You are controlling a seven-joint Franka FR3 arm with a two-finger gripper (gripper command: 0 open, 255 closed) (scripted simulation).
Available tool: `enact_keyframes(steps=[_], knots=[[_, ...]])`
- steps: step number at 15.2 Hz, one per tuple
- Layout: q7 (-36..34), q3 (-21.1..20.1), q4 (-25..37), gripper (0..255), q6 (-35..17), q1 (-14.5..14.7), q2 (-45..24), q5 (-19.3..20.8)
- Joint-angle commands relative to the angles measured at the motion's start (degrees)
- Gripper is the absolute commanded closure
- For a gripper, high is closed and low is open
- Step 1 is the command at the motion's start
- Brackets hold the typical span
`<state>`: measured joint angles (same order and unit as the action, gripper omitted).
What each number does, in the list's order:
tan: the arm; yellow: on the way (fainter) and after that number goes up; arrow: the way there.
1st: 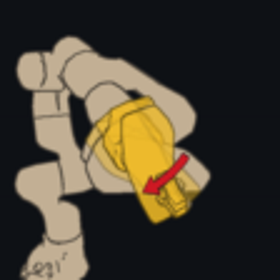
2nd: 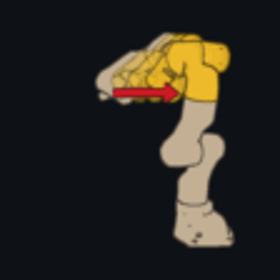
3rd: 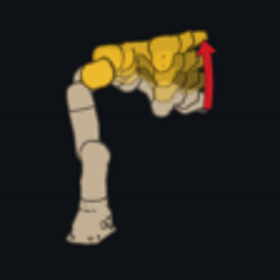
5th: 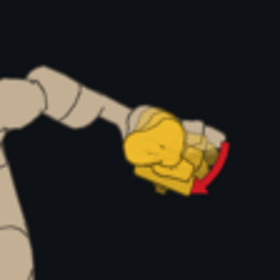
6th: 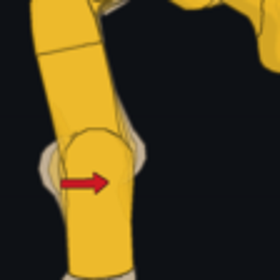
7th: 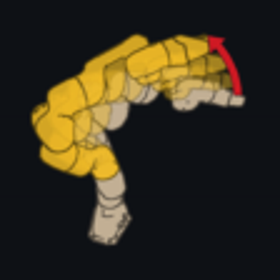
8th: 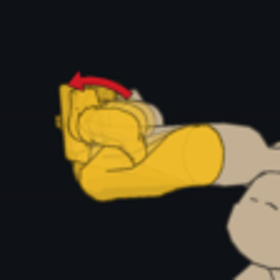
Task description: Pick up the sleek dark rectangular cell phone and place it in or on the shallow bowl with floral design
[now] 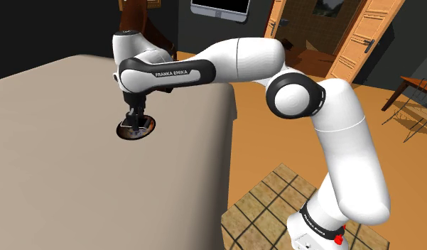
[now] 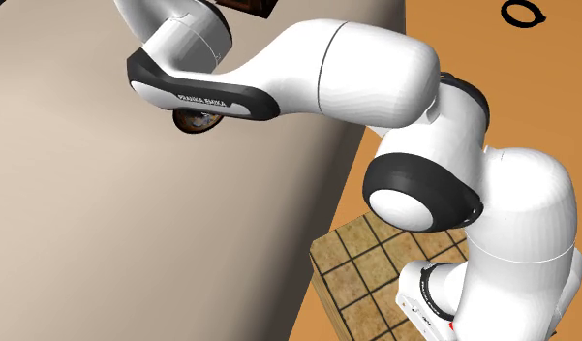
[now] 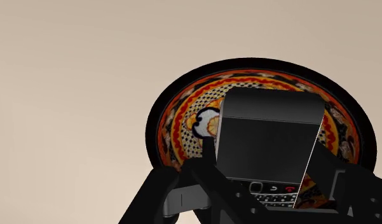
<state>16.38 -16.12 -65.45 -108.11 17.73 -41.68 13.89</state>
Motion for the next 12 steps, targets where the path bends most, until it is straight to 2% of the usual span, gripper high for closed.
enact_keyframes(steps=[1, 7, 8, 12], knots=[[-0.14, 0.00, -0.54, 255, -0.56, 0.00, 0.01, 0.04], [-0.13, 0.01, -0.52, 255, -0.54, 0.00, 0.00, 0.04], [-0.13, 0.01, -0.52, 0, -0.54, 0.00, 0.00, 0.04], [-0.13, 0.01, -0.52, 0, -0.54, 0.00, 0.00, 0.04]])
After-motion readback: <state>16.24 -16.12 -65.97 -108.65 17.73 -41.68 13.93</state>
